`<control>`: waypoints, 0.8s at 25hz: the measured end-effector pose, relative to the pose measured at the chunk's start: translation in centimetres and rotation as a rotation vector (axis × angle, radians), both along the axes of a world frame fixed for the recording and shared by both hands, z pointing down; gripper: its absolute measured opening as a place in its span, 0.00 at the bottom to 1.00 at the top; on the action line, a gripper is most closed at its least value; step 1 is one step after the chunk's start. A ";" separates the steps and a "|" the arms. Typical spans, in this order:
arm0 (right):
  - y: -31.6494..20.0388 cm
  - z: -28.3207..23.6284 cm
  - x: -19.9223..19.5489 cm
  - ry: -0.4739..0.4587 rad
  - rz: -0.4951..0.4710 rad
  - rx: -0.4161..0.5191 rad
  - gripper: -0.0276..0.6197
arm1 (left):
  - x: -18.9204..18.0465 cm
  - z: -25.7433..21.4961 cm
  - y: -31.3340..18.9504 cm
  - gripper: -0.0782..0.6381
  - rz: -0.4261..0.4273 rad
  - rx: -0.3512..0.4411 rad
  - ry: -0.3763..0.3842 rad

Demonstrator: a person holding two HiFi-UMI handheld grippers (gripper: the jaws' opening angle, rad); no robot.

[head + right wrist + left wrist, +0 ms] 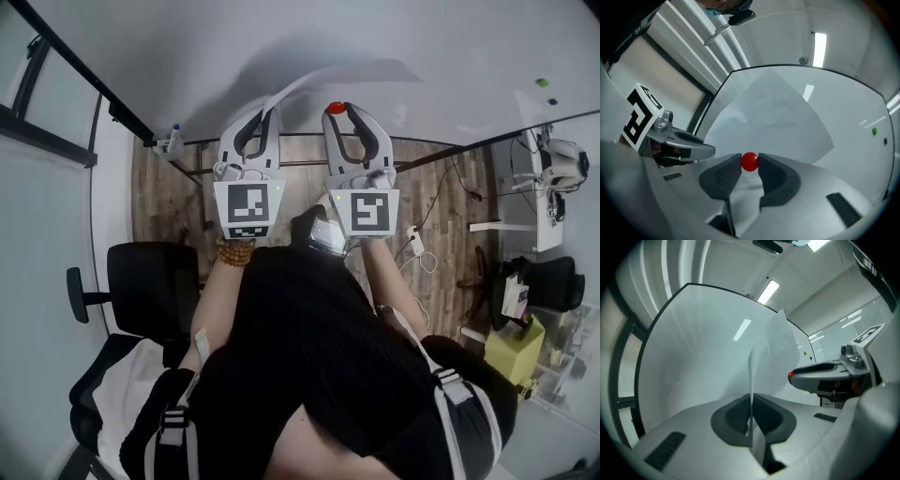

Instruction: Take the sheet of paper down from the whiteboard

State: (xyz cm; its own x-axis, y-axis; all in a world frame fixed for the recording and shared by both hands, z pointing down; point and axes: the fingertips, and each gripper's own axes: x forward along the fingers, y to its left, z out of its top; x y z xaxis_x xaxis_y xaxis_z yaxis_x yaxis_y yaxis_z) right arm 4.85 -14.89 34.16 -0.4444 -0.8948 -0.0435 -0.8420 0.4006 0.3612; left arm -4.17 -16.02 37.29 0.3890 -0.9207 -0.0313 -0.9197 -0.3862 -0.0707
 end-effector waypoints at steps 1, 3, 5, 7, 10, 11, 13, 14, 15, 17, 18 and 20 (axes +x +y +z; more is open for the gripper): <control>0.1 0.1 0.0 -0.004 0.000 -0.002 0.21 | 0.1 0.1 0.0 0.13 0.000 -0.001 -0.004; 0.2 0.3 0.2 -0.016 0.004 -0.017 0.21 | 0.2 0.2 0.2 0.13 0.001 -0.003 -0.011; 0.3 0.7 0.5 -0.025 0.010 -0.044 0.21 | 0.4 0.3 0.4 0.13 0.002 -0.002 -0.016; 0.4 0.8 0.9 -0.035 0.015 -0.056 0.21 | 0.7 0.2 0.5 0.13 0.004 -0.001 -0.021; 0.6 0.9 1.5 -0.044 0.028 -0.060 0.21 | 1.0 0.5 0.8 0.13 0.009 -0.004 -0.026; 0.7 1.0 1.7 -0.042 0.034 -0.059 0.21 | 1.1 0.6 0.9 0.13 0.011 -0.007 -0.026; 0.8 1.0 2.0 -0.041 0.041 -0.051 0.21 | 1.2 0.8 0.9 0.13 0.015 -0.010 -0.020; 0.9 1.0 2.0 -0.043 0.040 -0.046 0.21 | 1.2 0.8 0.9 0.13 0.019 -0.012 -0.015; 1.0 1.0 2.0 -0.044 0.038 -0.044 0.20 | 1.3 0.8 0.9 0.13 0.023 -0.013 -0.007; 1.2 1.2 2.2 -0.039 0.041 -0.050 0.20 | 1.6 0.8 0.9 0.13 0.032 -0.014 0.004; 1.2 1.3 2.4 -0.038 0.044 -0.051 0.20 | 1.8 0.7 0.8 0.13 0.037 -0.013 0.006; 1.2 1.1 2.7 -0.035 0.051 -0.050 0.20 | 2.2 0.5 0.8 0.13 0.046 -0.015 0.010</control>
